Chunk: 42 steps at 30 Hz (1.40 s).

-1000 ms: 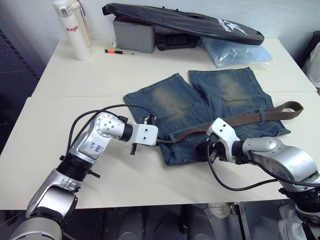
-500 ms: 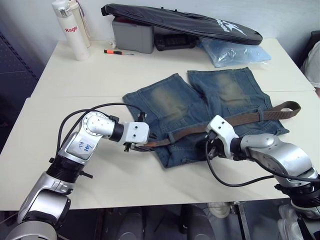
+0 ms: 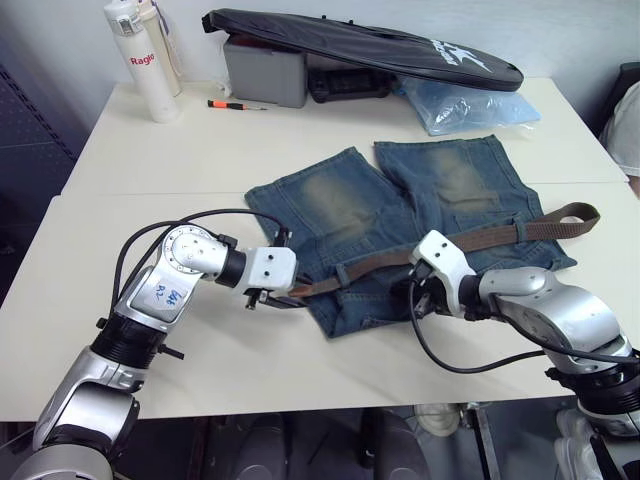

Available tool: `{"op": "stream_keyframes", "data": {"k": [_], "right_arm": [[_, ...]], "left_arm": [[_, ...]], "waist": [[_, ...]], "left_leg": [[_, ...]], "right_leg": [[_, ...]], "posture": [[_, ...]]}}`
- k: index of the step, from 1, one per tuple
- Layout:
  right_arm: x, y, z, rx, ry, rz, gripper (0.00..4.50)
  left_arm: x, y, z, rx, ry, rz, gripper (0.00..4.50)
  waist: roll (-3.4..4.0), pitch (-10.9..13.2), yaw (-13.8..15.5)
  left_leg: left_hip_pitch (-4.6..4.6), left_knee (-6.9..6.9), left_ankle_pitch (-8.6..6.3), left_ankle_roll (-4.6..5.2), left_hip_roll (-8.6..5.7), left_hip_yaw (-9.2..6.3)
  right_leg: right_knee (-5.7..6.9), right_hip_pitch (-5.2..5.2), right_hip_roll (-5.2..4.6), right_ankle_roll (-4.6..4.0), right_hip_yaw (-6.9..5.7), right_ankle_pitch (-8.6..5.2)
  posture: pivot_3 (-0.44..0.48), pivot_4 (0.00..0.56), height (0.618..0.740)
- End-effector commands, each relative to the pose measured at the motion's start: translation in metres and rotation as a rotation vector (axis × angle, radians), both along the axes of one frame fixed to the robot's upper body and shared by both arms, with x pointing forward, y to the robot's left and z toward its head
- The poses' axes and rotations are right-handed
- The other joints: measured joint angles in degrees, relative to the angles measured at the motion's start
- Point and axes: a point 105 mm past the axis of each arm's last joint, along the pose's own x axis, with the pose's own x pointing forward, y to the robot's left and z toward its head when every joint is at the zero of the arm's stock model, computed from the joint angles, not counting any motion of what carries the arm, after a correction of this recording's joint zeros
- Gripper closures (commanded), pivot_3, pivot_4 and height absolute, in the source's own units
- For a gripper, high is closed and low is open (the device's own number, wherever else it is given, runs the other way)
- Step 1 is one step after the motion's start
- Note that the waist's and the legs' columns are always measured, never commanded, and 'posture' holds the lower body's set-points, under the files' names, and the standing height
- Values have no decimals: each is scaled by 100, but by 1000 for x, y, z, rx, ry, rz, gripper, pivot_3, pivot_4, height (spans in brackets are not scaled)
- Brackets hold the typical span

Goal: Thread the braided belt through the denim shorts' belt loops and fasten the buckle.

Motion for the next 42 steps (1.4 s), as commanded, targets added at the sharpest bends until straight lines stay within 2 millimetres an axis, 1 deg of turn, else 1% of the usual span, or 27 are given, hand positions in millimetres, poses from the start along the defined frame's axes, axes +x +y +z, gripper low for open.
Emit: {"op": "stream_keyframes", "data": {"k": [1, 2, 5, 6, 9, 11, 12, 13, 16, 17, 18, 21, 24, 26, 29, 31, 35, 40, 42], "right_arm": [[4, -8, -3, -25, -4, -47, 4500], [4, -8, -3, -24, -4, -47, 4500], [5, -8, -2, -26, -6, -48, 4500], [5, -9, -2, -29, -6, -49, 4500], [6, -11, -4, -37, -2, -53, 4500], [5, -12, -4, -37, 1, -54, 4500], [5, -12, -4, -38, 3, -54, 4500], [6, -12, -5, -38, 6, -51, 4500], [8, -11, -6, -37, 15, -33, 4500], [9, -10, -5, -35, 17, -26, 4500], [10, -10, -5, -34, 19, -22, 4500], [14, -6, -4, -27, 25, 3, 4500], [18, -3, -4, -25, 31, 27, 4500], [20, -1, -4, -25, 33, 44, 4500], [23, 5, -4, -24, 36, 75, 4500], [24, 6, -3, -25, 37, 84, 4500], [28, 12, -3, -30, 37, 121, 4500], [31, 16, -3, -34, 35, 148, 4500], [32, 17, -3, -35, 33, 151, 4500]], "left_arm": [[2, 4, 6, 11, -33, 2, 2794], [2, 4, 6, 11, -31, 1, 2978], [1, 5, 7, 8, -24, -4, 4220], [0, 5, 8, 7, -23, -4, 4443], [1, 11, 11, 13, -35, 16, 4443], [5, 22, 13, 38, -58, 55, 4443], [7, 32, 13, 62, -71, 79, 4443], [8, 46, 13, 97, -90, 112, 4443], [4, 84, 16, 172, -119, 192, 4443], [1, 94, 17, 190, -125, 213, 4443], [-1, 99, 17, 201, -129, 225, 4443], [-14, 136, 19, 248, -132, 330, 4443], [-26, 166, 19, 282, -124, 435, 4443], [-34, 182, 18, 299, -119, 494, 4443], [-54, 204, 9, 355, -84, 555, 4443], [-61, 212, 6, 391, -77, 569, 4443], [-81, 252, 6, 510, -51, 715, 4443], [-87, 269, 7, 545, -65, 812, 4443], [-91, 276, 7, 567, -42, 853, 4443]], "waist": [[0, 0, 0], [0, 0, 0], [0, 0, 1], [0, 0, 0], [0, 0, -2], [0, 0, -3], [0, 0, -5], [0, 0, -8], [0, 0, -61], [0, 0, -70], [0, 0, -83], [-3, -2, -131], [-4, -2, -161], [-3, -2, -171], [-4, -2, -201], [-4, -3, -209], [-5, -3, -288], [-4, -3, -313], [-4, -3, -311]], "left_leg": [[0, 0, 0, 0, 0, 0], [0, 0, 0, 0, 0, 0], [0, 0, 0, 0, 0, 0], [0, 0, 0, 0, 0, 0], [0, 0, 0, 0, 0, 0], [0, 0, 0, 0, 0, 0], [0, 0, 0, 0, 0, 0], [0, 0, 0, 0, 0, 0], [2, -4, 0, 0, 2, 1], [2, -6, 0, 0, 2, 0], [2, -7, 0, 0, 2, 0], [4, -7, -2, -1, 2, 1], [11, -10, -6, -4, 6, 3], [19, -15, -8, -7, 10, 9], [43, -22, -17, -14, 17, 31], [58, -24, -25, -17, 22, 45], [67, -27, -31, -21, 27, 55], [80, -39, -36, -30, 46, 69], [80, -37, -38, -33, 52, 70]], "right_leg": [[0, 0, 0, 0, 0, 0], [0, 0, 0, 0, 0, 0], [0, 0, 0, 0, 0, 0], [0, 0, 0, 0, 0, 0], [0, 0, 0, 0, 0, 0], [0, 0, 0, 0, 0, 0], [0, 0, 0, 0, 0, 0], [0, 0, 0, 0, 0, 0], [0, -3, 0, -1, 1, 0], [0, -3, 0, -1, 0, -1], [-1, -3, 0, -1, 0, -1], [-1, -1, -1, -1, 0, -1], [1, -1, 0, -4, 0, -2], [6, -1, 1, -9, 0, -5], [13, 0, 1, -16, -1, -9], [21, 2, 0, -25, -2, -14], [24, 2, 1, -30, -2, -17], [29, -2, 11, -46, -2, -26], [28, -2, 17, -46, -2, -26]], "posture": [[0, 150, 740], [0, 150, 740], [0, 150, 740], [0, 150, 740], [0, 150, 740], [0, 150, 740], [0, 150, 740], [0, 150, 740], [0, 150, 740], [0, 150, 740], [0, 150, 740], [0, 150, 740], [0, 150, 740], [0, 150, 740], [0, 150, 740], [0, 150, 740], [0, 150, 740], [0, 150, 740], [0, 150, 740]]}}
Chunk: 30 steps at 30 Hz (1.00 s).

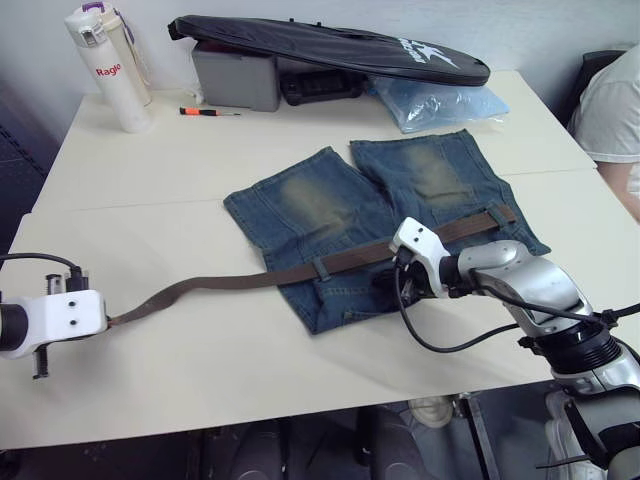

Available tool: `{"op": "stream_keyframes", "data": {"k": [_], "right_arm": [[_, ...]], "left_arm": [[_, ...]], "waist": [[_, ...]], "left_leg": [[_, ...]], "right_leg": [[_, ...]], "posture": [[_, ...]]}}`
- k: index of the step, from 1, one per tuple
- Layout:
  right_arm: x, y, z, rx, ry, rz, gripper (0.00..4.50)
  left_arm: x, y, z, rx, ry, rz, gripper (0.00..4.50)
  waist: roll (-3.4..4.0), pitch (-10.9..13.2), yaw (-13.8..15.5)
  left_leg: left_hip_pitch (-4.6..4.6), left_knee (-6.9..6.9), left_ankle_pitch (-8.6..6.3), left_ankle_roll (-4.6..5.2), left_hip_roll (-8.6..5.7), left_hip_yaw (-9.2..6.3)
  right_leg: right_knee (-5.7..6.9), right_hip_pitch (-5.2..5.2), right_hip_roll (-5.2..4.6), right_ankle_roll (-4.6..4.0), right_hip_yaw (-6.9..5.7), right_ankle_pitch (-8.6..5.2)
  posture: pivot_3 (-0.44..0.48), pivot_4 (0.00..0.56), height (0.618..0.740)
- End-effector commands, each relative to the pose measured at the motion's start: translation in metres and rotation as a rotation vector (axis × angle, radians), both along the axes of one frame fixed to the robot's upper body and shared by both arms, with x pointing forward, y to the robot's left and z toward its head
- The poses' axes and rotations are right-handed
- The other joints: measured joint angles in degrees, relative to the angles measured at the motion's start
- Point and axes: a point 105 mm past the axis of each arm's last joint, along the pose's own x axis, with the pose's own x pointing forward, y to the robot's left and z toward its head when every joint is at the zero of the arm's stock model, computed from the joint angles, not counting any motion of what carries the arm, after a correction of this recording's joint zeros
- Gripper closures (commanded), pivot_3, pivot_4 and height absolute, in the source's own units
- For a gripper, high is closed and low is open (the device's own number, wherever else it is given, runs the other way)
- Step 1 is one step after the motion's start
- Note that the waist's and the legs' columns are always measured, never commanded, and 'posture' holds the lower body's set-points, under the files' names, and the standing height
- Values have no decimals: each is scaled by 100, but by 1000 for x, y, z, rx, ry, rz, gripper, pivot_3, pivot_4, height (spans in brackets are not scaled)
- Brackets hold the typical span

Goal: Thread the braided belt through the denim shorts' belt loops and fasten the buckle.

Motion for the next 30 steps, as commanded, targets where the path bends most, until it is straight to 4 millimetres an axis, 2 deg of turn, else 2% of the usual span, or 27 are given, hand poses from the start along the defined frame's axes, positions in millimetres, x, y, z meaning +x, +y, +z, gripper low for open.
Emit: {"op": "stream_keyframes", "data": {"k": [1, 5, 9, 11, 12, 13, 14, 15, 17, 19, 21, 26, 30], "right_arm": [[6, -7, -6, -44, -3, -34, 4500], [6, -6, -6, -42, -4, -33, 4500], [5, -6, -6, -38, -6, -32, 4500], [4, -6, -4, -36, -9, -34, 4500], [4, -6, -4, -35, -10, -34, 4500], [4, -7, -3, -34, -11, -35, 4500], [4, -7, -3, -34, -13, -36, 4500], [4, -8, -1, -33, -17, -35, 4500], [2, -10, 5, -24, -28, -24, 4500], [-1, -10, 15, -2, -40, -5, 4500], [-4, -8, 27, 31, -54, 15, 4500], [-17, -2, 53, 109, -79, 80, 4500], [-29, 1, 68, 164, -90, 106, 4500]], "left_arm": [[-9, 25, 1, 64, 34, 129, 4443], [-10, 25, -2, 52, 42, 150, 4443], [4, -3, -2, -105, -6, 122, 4443], [12, -19, 4, -217, -37, 117, 3537], [13, -22, 6, -245, -41, 118, 3457], [15, -24, 8, -268, -46, 119, 2941], [16, -26, 10, -293, -51, 121, 2697], [20, -32, 16, -350, -62, 115, 2092], [25, -58, 36, -525, -64, 55, 1330], [29, -85, 55, -680, -57, -15, 762], [34, -105, 71, -796, -54, -69, 32], [47, -152, 89, -1000, 14, -189, 8], [72, -200, 83, -1119, 136, -197, 8]], "waist": [[0, 0, -5], [0, 0, -3], [0, 0, 1], [0, 0, 3], [0, 0, 5], [0, 0, 8], [3, 0, 16], [4, 0, 16], [7, -6, 28], [7, -6, 27], [2, -8, 25], [10, -3, 128], [11, -2, 165]], "left_leg": [[1, 0, -1, -2, 3, 1], [2, 2, -10, -17, 28, 5], [3, 3, -15, -26, 44, 6], [3, 3, -16, -30, 53, 6], [3, 3, -16, -32, 55, 6], [4, 2, -16, -34, 57, 6], [4, 2, -16, -35, 58, 6], [4, 2, -16, -36, 60, 6], [5, 3, -16, -35, 61, 6], [3, 6, -16, -35, 62, 5], [-1, 8, -15, -39, 62, 5], [-15, 18, -15, -42, 61, 8], [-20, 16, -12, -47, 61, 12]], "right_leg": [[0, 0, 3, -1, 0, 0], [0, -2, 25, -12, 1, -6], [1, -3, 41, -21, 1, -10], [5, -7, 50, -28, 1, -14], [8, -9, 52, -31, 0, -16], [13, -11, 54, -36, 0, -18], [15, -13, 55, -39, 1, -19], [23, -16, 56, -43, 0, -22], [29, -16, 57, -44, 1, -23], [30, -17, 57, -45, 1, -22], [29, -21, 58, -45, 1, -22], [28, -27, 59, -43, 0, -21], [32, -37, 64, -42, 0, -21]], "posture": [[0, 150, 740], [0, 150, 740], [0, 150, 740], [0, 150, 740], [0, 150, 740], [0, 150, 740], [0, 150, 740], [0, 150, 740], [0, 150, 740], [0, 150, 740], [0, 150, 740], [0, 150, 740], [0, 150, 740]]}}
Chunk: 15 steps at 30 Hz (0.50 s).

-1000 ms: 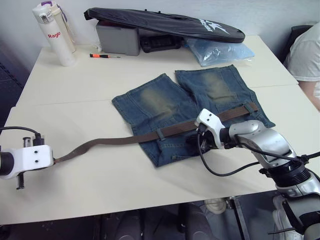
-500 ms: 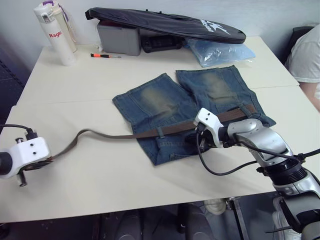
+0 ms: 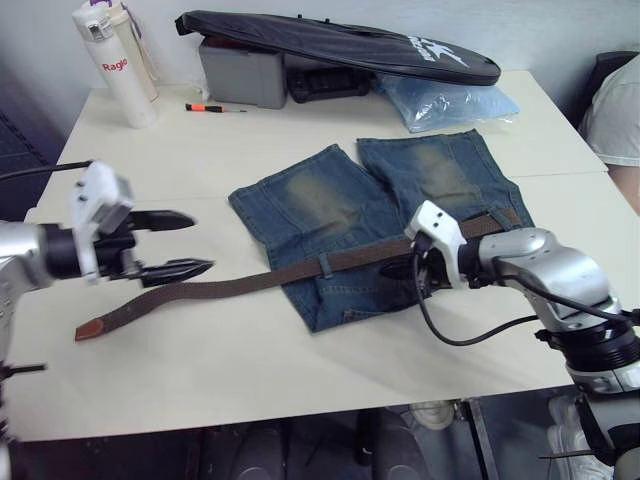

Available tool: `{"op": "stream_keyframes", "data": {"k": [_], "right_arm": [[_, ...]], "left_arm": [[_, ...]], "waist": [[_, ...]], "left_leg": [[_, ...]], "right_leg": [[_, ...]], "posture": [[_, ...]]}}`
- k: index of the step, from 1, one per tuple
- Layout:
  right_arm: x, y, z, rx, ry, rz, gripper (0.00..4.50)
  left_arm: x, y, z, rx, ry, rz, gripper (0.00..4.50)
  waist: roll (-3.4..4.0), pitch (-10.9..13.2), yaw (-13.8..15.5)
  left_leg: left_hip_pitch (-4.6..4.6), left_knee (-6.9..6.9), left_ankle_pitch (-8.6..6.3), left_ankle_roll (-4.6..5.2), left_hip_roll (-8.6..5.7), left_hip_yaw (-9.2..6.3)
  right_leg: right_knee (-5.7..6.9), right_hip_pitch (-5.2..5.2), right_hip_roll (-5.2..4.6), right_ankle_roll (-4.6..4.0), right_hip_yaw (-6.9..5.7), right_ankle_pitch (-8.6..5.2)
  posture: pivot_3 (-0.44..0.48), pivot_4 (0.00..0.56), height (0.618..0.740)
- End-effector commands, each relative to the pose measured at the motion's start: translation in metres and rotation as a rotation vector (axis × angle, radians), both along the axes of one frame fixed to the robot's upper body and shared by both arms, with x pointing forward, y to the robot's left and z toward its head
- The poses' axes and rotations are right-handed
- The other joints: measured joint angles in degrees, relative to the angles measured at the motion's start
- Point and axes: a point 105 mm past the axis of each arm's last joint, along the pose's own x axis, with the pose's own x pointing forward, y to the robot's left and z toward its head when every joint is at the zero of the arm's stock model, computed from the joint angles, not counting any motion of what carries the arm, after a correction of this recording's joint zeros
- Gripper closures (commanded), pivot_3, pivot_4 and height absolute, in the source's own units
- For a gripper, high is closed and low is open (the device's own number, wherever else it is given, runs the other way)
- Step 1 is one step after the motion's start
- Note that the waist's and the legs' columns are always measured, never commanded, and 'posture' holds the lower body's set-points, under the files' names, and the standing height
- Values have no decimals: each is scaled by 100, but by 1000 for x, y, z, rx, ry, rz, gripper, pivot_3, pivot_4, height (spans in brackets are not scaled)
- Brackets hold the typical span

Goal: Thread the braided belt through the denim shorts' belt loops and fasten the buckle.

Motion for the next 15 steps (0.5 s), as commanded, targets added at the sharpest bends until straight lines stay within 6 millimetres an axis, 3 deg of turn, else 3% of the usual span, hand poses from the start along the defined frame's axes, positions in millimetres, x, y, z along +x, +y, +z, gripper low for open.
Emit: {"op": "stream_keyframes", "data": {"k": [1, 5, 12, 15], "right_arm": [[-22, 6, 38, 93, -62, 73, 4500], [-31, -5, 44, 104, -66, 13, 3485], [-61, -36, 52, 73, -24, -87, 67], [-72, -50, 55, 38, -13, -135, 67]], "left_arm": [[29, -70, -8, -152, 161, -121, 8], [38, -104, -19, -93, 165, -227, 0], [27, -157, -40, 70, 90, -513, 0], [25, -172, -50, 126, 45, -598, 0]], "waist": [[-2, -1, 10], [-7, -1, 104], [-8, 0, 154], [-9, 1, 185]], "left_leg": [[1, 2, 0, 0, 0, 2], [-4, 11, 1, 0, -2, 4], [-7, 5, 0, 1, -2, 7], [-9, 7, 0, 2, -2, 7]], "right_leg": [[0, 0, 0, 0, 0, 0], [0, 1, 1, 4, 1, 3], [-18, 0, 4, 3, 1, 3], [-20, 0, 3, 3, 1, 4]], "posture": [[0, 150, 740], [0, 150, 740], [0, 150, 740], [0, 150, 740]]}}
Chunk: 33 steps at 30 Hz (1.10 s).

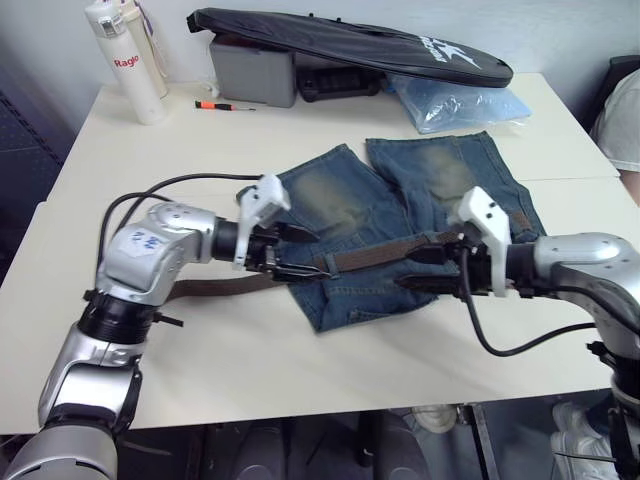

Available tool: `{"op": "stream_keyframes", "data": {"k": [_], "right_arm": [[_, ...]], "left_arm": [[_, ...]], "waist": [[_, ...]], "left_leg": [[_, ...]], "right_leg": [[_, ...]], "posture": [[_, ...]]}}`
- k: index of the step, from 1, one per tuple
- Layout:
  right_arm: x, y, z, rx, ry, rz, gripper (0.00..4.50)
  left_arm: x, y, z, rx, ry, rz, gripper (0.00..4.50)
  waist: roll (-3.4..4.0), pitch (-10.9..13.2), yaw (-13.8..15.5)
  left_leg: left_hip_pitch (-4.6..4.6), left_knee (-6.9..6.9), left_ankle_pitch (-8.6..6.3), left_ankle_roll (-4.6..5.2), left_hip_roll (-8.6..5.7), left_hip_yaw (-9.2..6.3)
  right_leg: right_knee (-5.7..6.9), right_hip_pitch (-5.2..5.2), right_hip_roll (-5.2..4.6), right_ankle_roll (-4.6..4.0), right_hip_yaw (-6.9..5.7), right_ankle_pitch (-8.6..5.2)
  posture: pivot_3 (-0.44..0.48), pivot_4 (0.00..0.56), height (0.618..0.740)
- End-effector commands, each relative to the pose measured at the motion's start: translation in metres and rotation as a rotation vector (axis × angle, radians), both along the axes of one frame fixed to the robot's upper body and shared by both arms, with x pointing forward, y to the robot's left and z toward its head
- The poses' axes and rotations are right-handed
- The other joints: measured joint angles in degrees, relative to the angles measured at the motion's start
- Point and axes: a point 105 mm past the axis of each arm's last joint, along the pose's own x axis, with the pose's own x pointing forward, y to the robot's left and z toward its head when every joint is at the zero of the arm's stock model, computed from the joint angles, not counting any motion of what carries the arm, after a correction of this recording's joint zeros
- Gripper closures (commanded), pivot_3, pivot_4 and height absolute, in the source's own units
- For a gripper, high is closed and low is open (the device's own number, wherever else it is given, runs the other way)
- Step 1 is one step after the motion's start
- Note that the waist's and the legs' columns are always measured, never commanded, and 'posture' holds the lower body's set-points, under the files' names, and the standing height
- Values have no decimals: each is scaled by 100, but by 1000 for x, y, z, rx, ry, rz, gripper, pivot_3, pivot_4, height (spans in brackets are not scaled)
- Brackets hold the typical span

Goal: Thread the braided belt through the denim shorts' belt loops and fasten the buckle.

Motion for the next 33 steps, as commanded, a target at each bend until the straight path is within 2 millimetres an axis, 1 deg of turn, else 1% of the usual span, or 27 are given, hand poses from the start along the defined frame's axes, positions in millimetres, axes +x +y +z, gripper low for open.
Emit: {"op": "stream_keyframes", "data": {"k": [1, 2, 6, 8, 11, 14, 15, 17, 18, 22, 26, 27, 29, 31, 32, 33], "right_arm": [[-16, -12, 15, -33, -37, -30, 67], [-18, -14, 15, -39, -34, -38, 67], [-27, -30, 17, -65, -43, -124, 67], [-31, -33, 17, -73, -43, -145, 0], [-34, -36, 17, -96, -60, -169, 0], [-31, -40, 19, -120, -111, -199, 0], [-29, -40, 20, -115, -127, -210, 0], [-24, -41, 21, -93, -143, -229, 0], [-21, -41, 20, -84, -148, -236, 0], [-15, -39, 11, -100, -160, -205, 0], [-10, -33, 2, -64, -134, -164, 0], [-9, -32, 0, -64, -131, -154, 0], [-5, -30, -2, -65, -132, -145, 0], [-2, -30, -4, -54, -119, -150, 0], [-1, -29, -5, -51, -108, -140, 0], [0, -28, -6, -51, -100, -133, 0]], "left_arm": [[-5, -18, -8, 71, -123, -136, 0], [-5, -19, -11, 89, -142, -156, 0], [4, -39, -35, 163, -209, -213, 0], [9, -45, -41, 176, -211, -210, 538], [9, -39, -57, 255, -217, -246, 1603], [7, -22, -67, 338, -165, -276, 2847], [7, -13, -69, 375, -140, -275, 3481], [8, -1, -69, 418, -119, -261, 4212], [10, 5, -68, 431, -108, -246, 4457], [15, 20, -64, 423, -88, -180, 4457], [12, 34, -62, 399, -50, -128, 4457], [10, 37, -62, 395, -40, -117, 4457], [6, 41, -62, 383, -21, -95, 4457], [4, 46, -63, 382, -15, -74, 4457], [3, 49, -63, 379, -11, -58, 4457], [2, 51, -63, 377, -8, -47, 4457]], "waist": [[-2, 1, 12], [-2, 1, 12], [-3, 2, 20], [-3, 2, 27], [-4, 2, -7], [-4, 2, -14], [-4, 2, -14], [-4, 2, -17], [-4, 2, -25], [-4, 2, -23], [-4, 2, -58], [-2, 3, -127], [0, 4, -251], [3, 6, -324], [1, 6, -310], [2, 7, -294]], "left_leg": [[0, 2, 0, 1, 0, 0], [-1, 3, -1, 2, 0, 0], [-1, 5, -1, 2, 0, 0], [-2, 6, -2, 4, 0, 0], [-2, 6, -3, 5, 0, 0], [0, 4, -3, 6, 0, 0], [-1, 4, -3, 6, 0, -1], [1, 4, -3, 6, 1, -1], [0, 4, -3, 6, 0, -1], [2, 4, -3, 6, 1, -1], [-2, 2, -3, 9, 0, -10], [-4, 0, -2, 11, -2, -26], [-30, -16, 17, 24, -43, -174], [-46, -59, 72, 55, -153, -365], [-60, -81, 98, 56, -182, -409], [-63, -82, 138, 8, -181, -385]], "right_leg": [[-1, 0, 0, 0, 0, 0], [-2, 0, 0, 0, 0, 1], [-3, 1, 0, 0, 0, 3], [-5, 1, 0, 0, 0, 4], [-5, 1, 0, 0, 0, 4], [-5, 1, 0, 0, 0, 4], [-4, 1, 0, 0, 0, 4], [-3, 1, 0, 0, 1, 4], [-3, 1, 0, 0, 1, 4], [-2, 1, 0, 0, 2, 4], [0, 5, -2, 1, -1, 4], [0, 16, -6, 2, -14, 4], [-18, 106, -55, 13, -156, -12], [-15, 182, -161, 40, -332, -47], [-14, 185, -189, 44, -368, -52], [-15, 158, -188, 43, -338, -51]], "posture": [[0, 150, 740], [0, 150, 740], [0, 150, 740], [0, 150, 740], [0, 150, 740], [0, 150, 740], [0, 150, 740], [0, 150, 740], [0, 150, 740], [0, 150, 740], [0, 150, 740], [0, 150, 740], [0, 150, 740], [0, 150, 740], [0, 150, 740], [0, 150, 740]]}}
